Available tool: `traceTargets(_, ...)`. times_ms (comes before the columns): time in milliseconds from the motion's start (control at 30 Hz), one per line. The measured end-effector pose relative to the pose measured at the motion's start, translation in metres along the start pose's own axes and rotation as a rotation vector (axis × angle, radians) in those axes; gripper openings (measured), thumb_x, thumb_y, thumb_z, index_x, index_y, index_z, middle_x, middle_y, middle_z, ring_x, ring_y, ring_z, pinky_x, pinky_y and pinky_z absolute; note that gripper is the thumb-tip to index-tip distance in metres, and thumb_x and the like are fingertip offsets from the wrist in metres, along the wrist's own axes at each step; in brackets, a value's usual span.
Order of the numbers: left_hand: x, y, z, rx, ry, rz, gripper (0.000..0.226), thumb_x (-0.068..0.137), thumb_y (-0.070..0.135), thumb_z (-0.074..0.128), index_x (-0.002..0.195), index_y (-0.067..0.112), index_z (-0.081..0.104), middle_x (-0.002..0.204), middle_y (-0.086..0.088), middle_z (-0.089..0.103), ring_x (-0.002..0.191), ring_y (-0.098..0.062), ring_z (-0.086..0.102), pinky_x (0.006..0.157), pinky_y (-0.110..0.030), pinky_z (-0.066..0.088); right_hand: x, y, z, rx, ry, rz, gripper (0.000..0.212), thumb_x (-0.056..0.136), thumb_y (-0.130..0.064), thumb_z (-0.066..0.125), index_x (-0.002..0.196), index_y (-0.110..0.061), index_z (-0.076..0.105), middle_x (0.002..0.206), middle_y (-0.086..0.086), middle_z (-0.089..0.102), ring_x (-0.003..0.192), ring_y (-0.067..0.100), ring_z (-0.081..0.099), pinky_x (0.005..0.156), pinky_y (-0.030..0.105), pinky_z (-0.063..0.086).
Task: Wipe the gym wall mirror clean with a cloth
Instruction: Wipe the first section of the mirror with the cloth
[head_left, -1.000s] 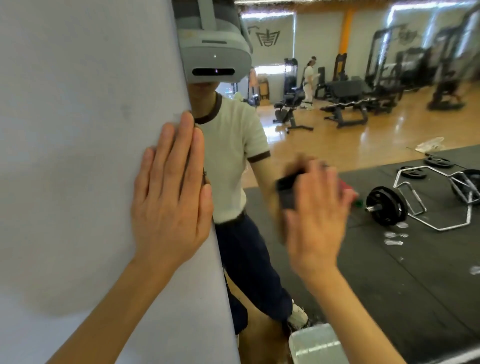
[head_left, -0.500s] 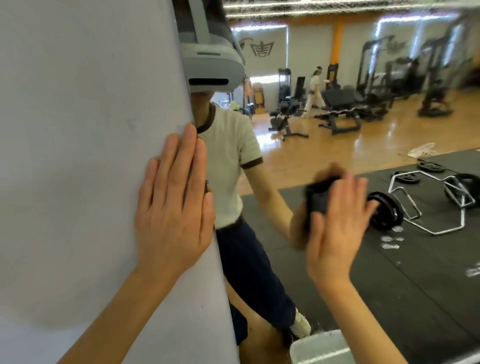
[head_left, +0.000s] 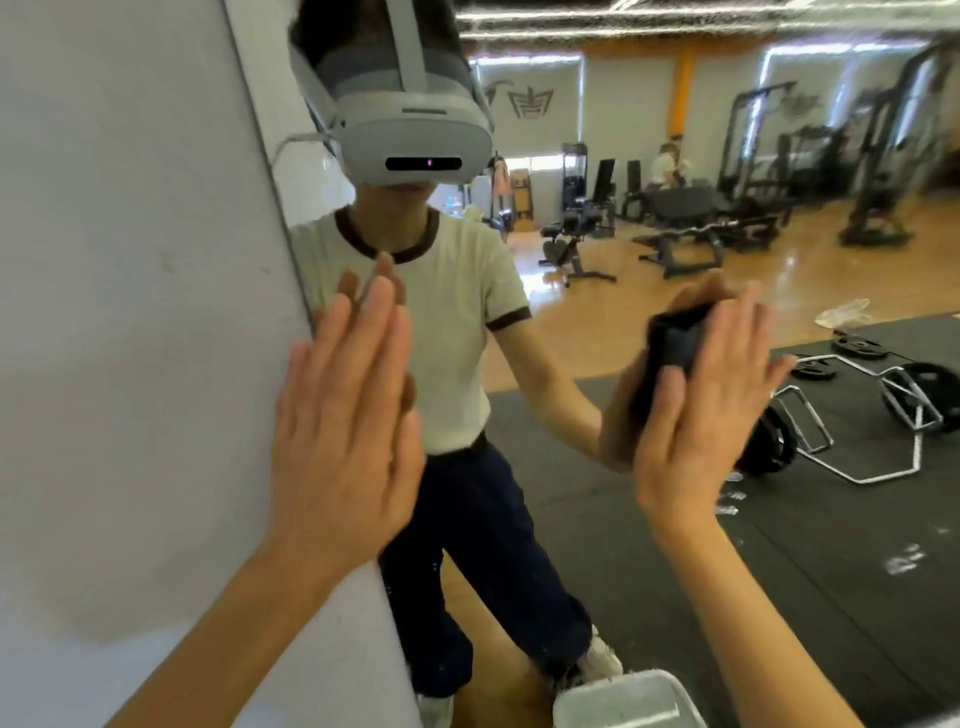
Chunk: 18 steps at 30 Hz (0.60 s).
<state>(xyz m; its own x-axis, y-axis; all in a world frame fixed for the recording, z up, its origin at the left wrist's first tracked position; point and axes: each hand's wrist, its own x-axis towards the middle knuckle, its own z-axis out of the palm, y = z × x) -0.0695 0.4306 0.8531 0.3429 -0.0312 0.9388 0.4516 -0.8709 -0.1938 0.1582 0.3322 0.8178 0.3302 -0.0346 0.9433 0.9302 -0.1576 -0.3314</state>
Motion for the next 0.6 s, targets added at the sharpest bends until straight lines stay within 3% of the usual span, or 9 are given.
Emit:
traceTargets(67,0.002,0.027,0.013,-0.031,-0.044,-0.002,0.064,0.1,0.016,0.04,0.157,0.003,0.013,0.168,0.003,0.005,0.156,-0.018,0.0,0.127,-0.042,0.006,0.007,-0.001,0.0,0.01,0.062,0.208,0.055,0.107,-0.022,0.025,0.148,0.015,0.029,0.154,0.036,0.029,0.146,0.051,0.021,0.119,0.062,0.002)
traceTargets(133,0.002,0.049,0.028,-0.043,-0.062,-0.028,0.067,0.1,0.016,0.04,0.158,0.006,0.008,0.166,-0.004,0.013,0.156,-0.019,-0.001,0.127,-0.04,0.004,0.009,-0.031,0.005,0.032,0.04,0.234,0.054,0.106,-0.023,0.026,0.149,0.01,0.028,0.157,0.031,0.029,0.147,0.048,0.021,0.121,0.056,-0.003)
traceTargets(200,0.001,0.059,0.04,-0.047,-0.058,-0.048,0.069,0.101,0.015,0.039,0.16,0.009,0.004,0.167,-0.006,0.011,0.157,-0.019,0.0,0.127,-0.039,0.004,0.003,-0.061,0.012,0.016,-0.058,-0.047,0.046,0.109,-0.022,0.028,0.15,-0.004,0.026,0.159,0.016,0.026,0.15,0.032,0.017,0.124,0.039,-0.005)
traceTargets(267,0.0,0.058,0.046,-0.024,-0.057,-0.068,0.071,0.102,0.015,0.038,0.161,0.011,-0.001,0.17,-0.002,-0.002,0.157,-0.02,0.0,0.127,-0.039,0.004,0.002,-0.068,0.014,-0.032,-0.137,-0.375,0.045,0.11,-0.022,0.028,0.153,-0.009,0.021,0.158,0.005,0.023,0.155,0.018,0.006,0.125,0.038,-0.003)
traceTargets(333,-0.002,0.056,0.049,0.038,-0.071,-0.069,0.071,0.103,0.018,0.038,0.161,0.01,-0.001,0.169,-0.001,-0.009,0.157,-0.021,-0.001,0.127,-0.039,0.003,0.025,-0.044,0.007,-0.096,-0.163,-0.481,0.051,0.107,-0.017,0.037,0.154,-0.01,0.017,0.16,0.002,0.02,0.155,0.017,-0.004,0.125,0.038,-0.004)
traceTargets(433,-0.003,0.057,0.05,0.105,-0.091,-0.062,0.071,0.103,0.021,0.038,0.161,0.007,0.0,0.169,-0.004,-0.01,0.157,-0.023,-0.002,0.127,-0.04,0.003,0.066,0.011,-0.009,-0.031,-0.026,-0.136,0.049,0.105,-0.011,0.039,0.152,0.0,0.026,0.159,0.023,0.026,0.149,0.035,0.013,0.124,0.032,-0.004)
traceTargets(500,-0.002,0.057,0.052,0.124,-0.097,-0.069,0.07,0.103,0.021,0.038,0.161,0.007,-0.001,0.169,-0.004,-0.011,0.157,-0.023,-0.003,0.127,-0.04,0.002,0.076,0.023,-0.015,0.049,0.092,0.089,0.051,0.105,-0.012,0.032,0.151,0.01,0.026,0.157,0.034,0.026,0.146,0.04,0.012,0.121,0.026,-0.012)
traceTargets(533,-0.003,0.057,0.052,0.131,-0.099,-0.075,0.07,0.104,0.021,0.037,0.161,0.007,-0.001,0.169,-0.004,-0.011,0.157,-0.022,-0.003,0.127,-0.04,0.002,0.073,0.013,-0.012,0.06,0.098,0.14,0.053,0.104,-0.014,0.03,0.15,0.011,0.025,0.157,0.035,0.025,0.148,0.04,0.011,0.12,0.028,-0.012)
traceTargets(600,-0.003,0.058,0.053,0.132,-0.099,-0.078,0.068,0.105,0.022,0.035,0.16,0.007,-0.002,0.169,-0.004,-0.012,0.157,-0.022,-0.003,0.127,-0.04,0.002,0.055,-0.025,-0.002,0.062,0.022,0.053,0.053,0.105,-0.02,0.029,0.153,0.005,0.024,0.16,0.027,0.023,0.152,0.03,0.008,0.123,0.039,-0.008)
